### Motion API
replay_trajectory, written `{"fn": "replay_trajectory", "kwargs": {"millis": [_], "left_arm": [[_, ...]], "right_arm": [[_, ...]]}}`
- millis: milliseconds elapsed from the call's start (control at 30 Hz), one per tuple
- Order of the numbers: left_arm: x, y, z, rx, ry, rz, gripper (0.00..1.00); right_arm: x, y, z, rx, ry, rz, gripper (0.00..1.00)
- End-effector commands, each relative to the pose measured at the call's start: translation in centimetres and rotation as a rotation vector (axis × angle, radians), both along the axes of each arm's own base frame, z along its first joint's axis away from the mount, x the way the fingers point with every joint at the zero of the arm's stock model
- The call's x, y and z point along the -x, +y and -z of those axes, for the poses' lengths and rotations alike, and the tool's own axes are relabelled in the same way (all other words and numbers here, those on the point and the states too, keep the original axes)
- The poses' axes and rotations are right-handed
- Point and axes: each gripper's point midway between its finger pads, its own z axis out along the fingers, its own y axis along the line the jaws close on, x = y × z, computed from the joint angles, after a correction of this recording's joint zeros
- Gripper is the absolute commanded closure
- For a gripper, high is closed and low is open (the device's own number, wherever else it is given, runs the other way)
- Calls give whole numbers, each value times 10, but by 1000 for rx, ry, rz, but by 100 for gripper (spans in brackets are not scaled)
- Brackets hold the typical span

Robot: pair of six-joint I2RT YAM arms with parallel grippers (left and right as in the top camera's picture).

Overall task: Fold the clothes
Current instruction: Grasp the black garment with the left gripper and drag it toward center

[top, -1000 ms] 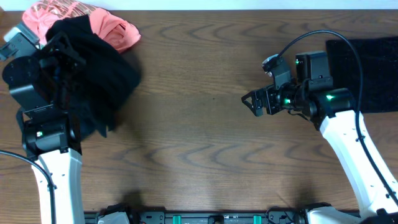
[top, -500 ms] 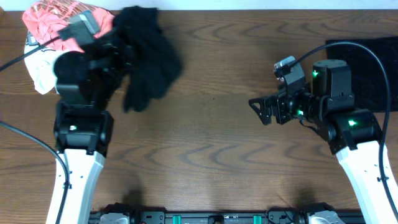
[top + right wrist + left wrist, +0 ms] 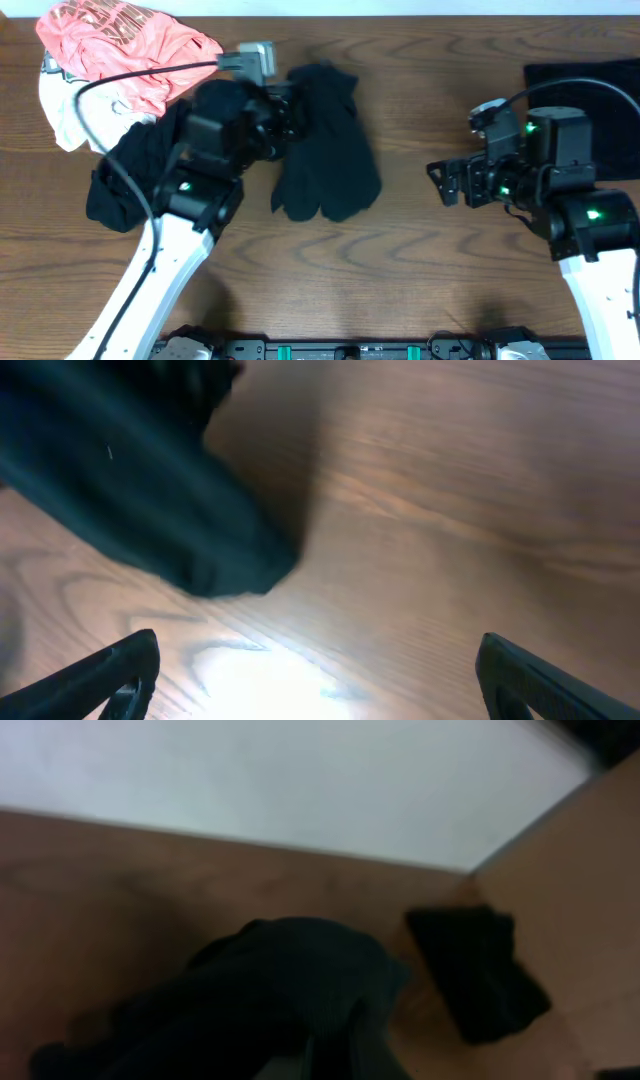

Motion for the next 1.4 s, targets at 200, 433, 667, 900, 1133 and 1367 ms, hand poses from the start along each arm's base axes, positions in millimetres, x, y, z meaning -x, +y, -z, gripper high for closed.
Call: {"fn": "replay_trajectory", "kwargs": {"millis": [200, 433, 667, 900, 1133, 1367], "left_arm": [[0, -7, 37, -97, 94, 40, 94], [18, -32, 60, -225, 96, 166, 94], [25, -33, 68, -260, 115, 190, 94], [37, -51, 67, -273, 95, 247, 94], [49, -71, 64, -292, 51, 316, 94], [58, -87, 68, -303, 45, 365, 94]], "right_arm": [[2, -22, -30, 45, -39, 87, 1], [2, -20, -19, 51, 11, 81, 1], [0, -19, -3, 60, 77, 75, 1], [-1, -17, -2, 54, 81, 70, 1], [0, -14, -3, 37, 85, 58, 1], [1, -13, -3, 30, 91, 56, 1]]}}
